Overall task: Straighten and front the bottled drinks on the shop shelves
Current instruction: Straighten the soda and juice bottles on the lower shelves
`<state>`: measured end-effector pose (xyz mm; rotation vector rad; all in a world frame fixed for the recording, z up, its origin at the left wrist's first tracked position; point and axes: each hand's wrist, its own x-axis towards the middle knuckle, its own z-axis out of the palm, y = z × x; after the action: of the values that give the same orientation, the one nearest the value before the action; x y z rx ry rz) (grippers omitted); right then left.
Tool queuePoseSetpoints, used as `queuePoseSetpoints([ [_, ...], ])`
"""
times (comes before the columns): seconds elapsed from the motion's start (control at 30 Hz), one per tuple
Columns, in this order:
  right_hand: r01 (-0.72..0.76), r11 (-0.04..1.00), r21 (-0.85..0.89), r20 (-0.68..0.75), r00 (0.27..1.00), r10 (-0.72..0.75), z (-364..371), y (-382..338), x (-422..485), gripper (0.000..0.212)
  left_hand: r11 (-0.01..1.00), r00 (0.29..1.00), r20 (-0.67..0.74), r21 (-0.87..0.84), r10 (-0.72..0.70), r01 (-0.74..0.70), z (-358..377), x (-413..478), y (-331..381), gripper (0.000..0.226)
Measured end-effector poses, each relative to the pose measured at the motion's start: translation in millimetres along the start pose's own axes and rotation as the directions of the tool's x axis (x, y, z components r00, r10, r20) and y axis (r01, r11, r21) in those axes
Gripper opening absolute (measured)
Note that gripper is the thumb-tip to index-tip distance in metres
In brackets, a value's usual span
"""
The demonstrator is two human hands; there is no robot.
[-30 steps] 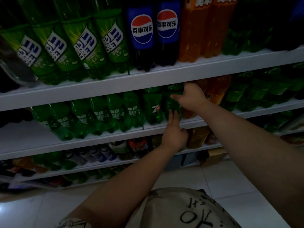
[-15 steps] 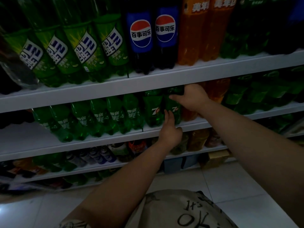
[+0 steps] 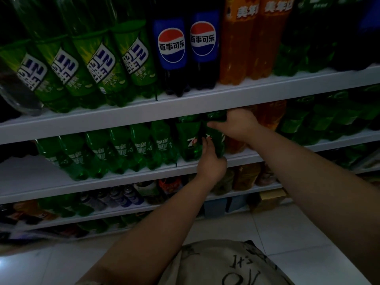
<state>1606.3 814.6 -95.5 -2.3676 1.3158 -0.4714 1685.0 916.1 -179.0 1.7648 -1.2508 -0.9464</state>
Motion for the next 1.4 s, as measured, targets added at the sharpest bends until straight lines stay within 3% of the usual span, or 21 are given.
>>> queuePoseSetpoints([
  [0.17,-0.035,0.981,0.189,0.063,0.998,0.024,-2,9,2,0.038,1.000,1.000,0.014,-0.025,0.013,-0.012,5,-7,-4,0.082],
  [0.23,-0.017,0.973,0.229,0.067,0.998,0.001,-2,10,2,0.045,0.999,0.999,0.037,-0.049,-0.005,0.007,8,-6,-2,0.084],
  [0.37,0.010,0.996,0.083,0.043,0.999,-0.014,-1,7,5,0.057,0.996,1.000,-0.017,-0.083,-0.016,0.015,2,3,2,0.082],
  [0.53,-0.016,0.970,0.243,0.089,0.996,-0.005,-3,13,6,0.042,0.989,0.998,-0.054,-0.145,-0.015,0.007,2,6,0,0.077],
  [0.63,-0.018,0.965,0.261,0.066,0.998,0.001,-4,13,6,0.056,0.981,0.998,-0.056,-0.190,-0.036,0.025,0,7,6,0.074],
  [0.73,-0.024,0.986,0.163,0.027,0.999,0.020,-3,12,5,0.061,0.995,0.990,-0.102,-0.019,-0.102,0.100,-3,10,9,0.075],
  [0.8,0.049,0.998,0.044,0.013,0.999,-0.050,0,12,2,0.049,0.983,0.978,-0.165,0.114,-0.124,0.144,3,1,9,0.070],
  [0.87,0.119,0.993,-0.008,0.024,0.993,-0.118,3,13,0,0.034,0.979,0.985,-0.134,0.155,-0.110,0.130,16,-9,9,0.068],
  [1.0,0.112,0.987,0.118,0.036,0.992,-0.117,10,17,1,0.041,0.971,0.988,0.018,0.186,-0.153,0.147,40,-15,9,0.080],
  [1.1,0.132,0.981,0.141,-0.035,0.991,-0.128,12,19,-2,0.047,0.943,0.978,0.030,0.274,-0.205,0.189,57,-14,12,0.081],
  [1.17,0.178,0.964,0.198,-0.116,0.981,-0.157,13,26,-17,0.053,0.918,0.973,-0.030,0.326,-0.228,0.225,68,-12,14,0.077],
  [1.27,0.261,0.915,0.307,-0.336,0.929,-0.152,22,53,-59,0.055,0.911,0.960,-0.258,0.362,-0.106,0.198,73,-5,13,0.073],
  [1.33,0.203,0.938,0.282,-0.411,0.909,-0.073,30,81,-83,0.045,0.904,0.932,-0.360,0.380,-0.051,0.196,72,2,11,0.065],
  [1.4,0.083,0.960,0.269,-0.381,0.924,0.027,33,105,-90,0.037,0.882,0.916,-0.400,0.414,-0.045,0.224,75,8,6,0.060],
])
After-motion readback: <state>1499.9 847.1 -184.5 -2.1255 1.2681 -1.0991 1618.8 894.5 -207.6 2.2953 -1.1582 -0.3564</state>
